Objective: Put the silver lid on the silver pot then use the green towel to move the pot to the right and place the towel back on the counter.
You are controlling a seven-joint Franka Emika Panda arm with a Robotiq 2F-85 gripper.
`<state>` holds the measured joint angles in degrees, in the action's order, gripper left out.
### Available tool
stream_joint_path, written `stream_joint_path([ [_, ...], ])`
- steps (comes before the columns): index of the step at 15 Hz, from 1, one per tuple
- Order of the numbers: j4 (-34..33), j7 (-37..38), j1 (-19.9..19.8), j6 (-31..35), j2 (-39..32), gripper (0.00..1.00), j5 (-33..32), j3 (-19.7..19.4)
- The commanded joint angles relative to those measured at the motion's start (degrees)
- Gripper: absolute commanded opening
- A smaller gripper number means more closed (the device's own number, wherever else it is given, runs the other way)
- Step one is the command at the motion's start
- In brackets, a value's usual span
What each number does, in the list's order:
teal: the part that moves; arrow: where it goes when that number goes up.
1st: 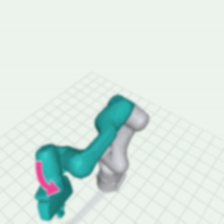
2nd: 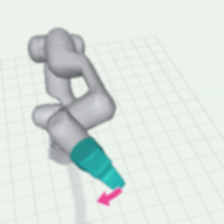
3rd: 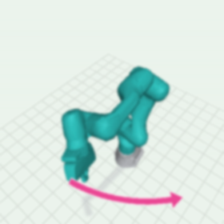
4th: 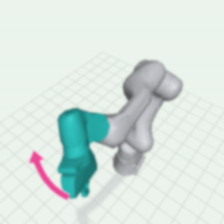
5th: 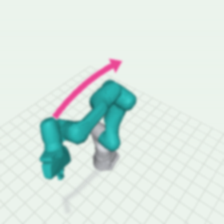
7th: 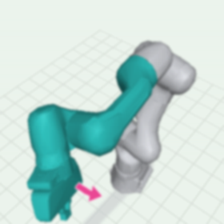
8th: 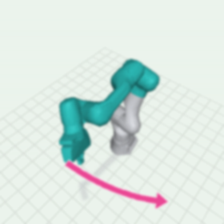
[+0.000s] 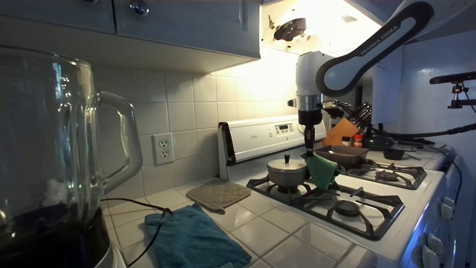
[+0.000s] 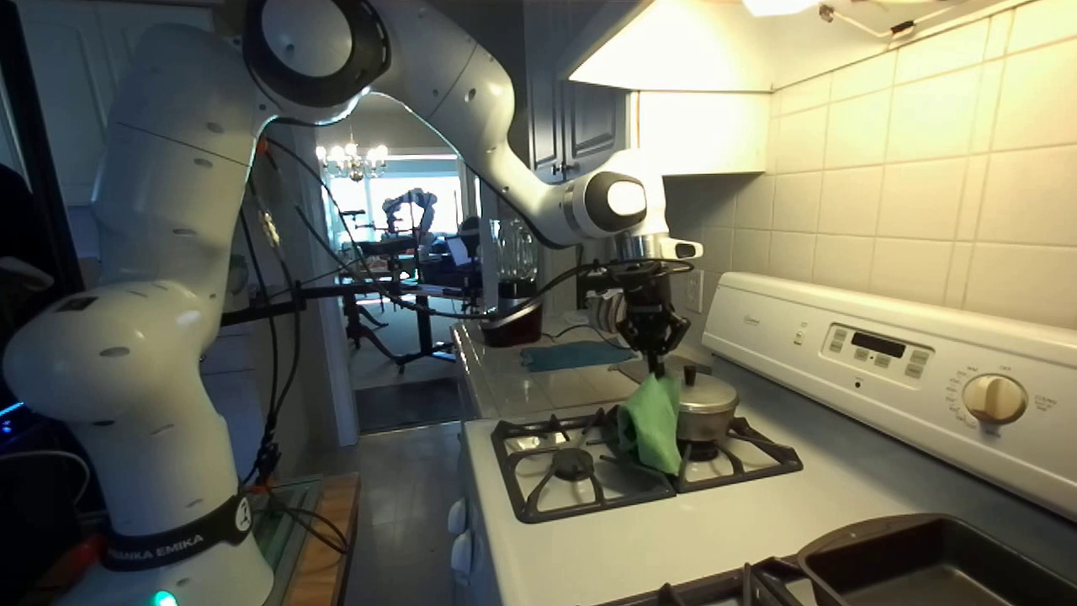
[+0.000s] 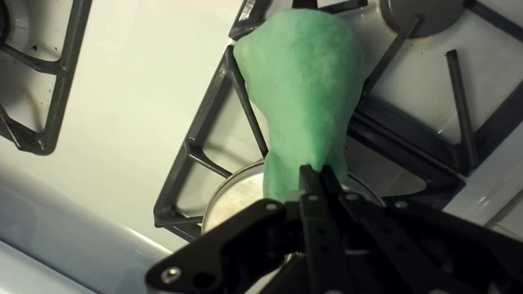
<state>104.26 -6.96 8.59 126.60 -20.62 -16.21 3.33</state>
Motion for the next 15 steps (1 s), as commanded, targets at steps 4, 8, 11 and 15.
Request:
stream_joint_path([
  [4,4.49,4.29,4.29,-0.12,7.24,0.01,-5.91,2.06],
  [8,5.32,2.90,6.28,0.75,9.18,0.01,-4.56,5.54],
  [11,5.96,1.39,7.55,1.77,9.57,0.01,-2.83,8.53],
  [15,5.26,0.01,9.75,3.48,7.94,0.01,-2.58,11.98],
])
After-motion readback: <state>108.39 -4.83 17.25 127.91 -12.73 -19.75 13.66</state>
